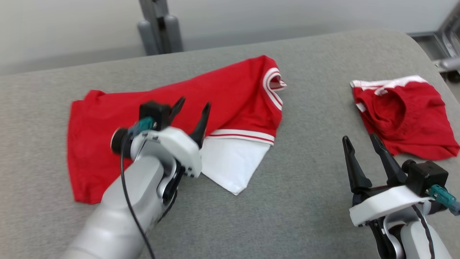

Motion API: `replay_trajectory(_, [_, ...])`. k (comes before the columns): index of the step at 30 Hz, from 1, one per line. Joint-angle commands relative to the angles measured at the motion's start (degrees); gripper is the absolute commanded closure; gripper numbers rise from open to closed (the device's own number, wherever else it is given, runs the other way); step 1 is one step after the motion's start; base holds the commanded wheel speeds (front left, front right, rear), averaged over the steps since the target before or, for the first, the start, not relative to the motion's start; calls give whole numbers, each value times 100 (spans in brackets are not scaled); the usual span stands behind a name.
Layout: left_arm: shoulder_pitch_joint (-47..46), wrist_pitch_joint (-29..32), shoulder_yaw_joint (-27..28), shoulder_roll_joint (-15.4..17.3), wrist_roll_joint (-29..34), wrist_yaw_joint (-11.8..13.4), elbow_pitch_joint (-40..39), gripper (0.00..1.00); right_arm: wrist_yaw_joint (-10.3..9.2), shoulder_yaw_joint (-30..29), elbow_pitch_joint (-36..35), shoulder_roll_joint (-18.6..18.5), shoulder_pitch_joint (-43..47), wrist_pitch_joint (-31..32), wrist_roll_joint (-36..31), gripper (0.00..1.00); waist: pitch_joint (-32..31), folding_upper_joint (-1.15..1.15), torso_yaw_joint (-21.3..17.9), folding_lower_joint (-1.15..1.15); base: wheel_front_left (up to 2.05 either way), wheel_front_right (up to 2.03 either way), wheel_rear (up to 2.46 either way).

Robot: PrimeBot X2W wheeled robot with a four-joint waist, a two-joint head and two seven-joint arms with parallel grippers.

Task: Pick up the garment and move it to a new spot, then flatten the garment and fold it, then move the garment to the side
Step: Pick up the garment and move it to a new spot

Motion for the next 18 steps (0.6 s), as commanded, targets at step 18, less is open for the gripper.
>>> replay_trajectory(18, [3476, -41, 2415, 1079, 805, 983, -3267, 0, 1, -72, -160, -35, 521, 330, 22, 0, -638, 0, 674, 0, 0, 0, 0])
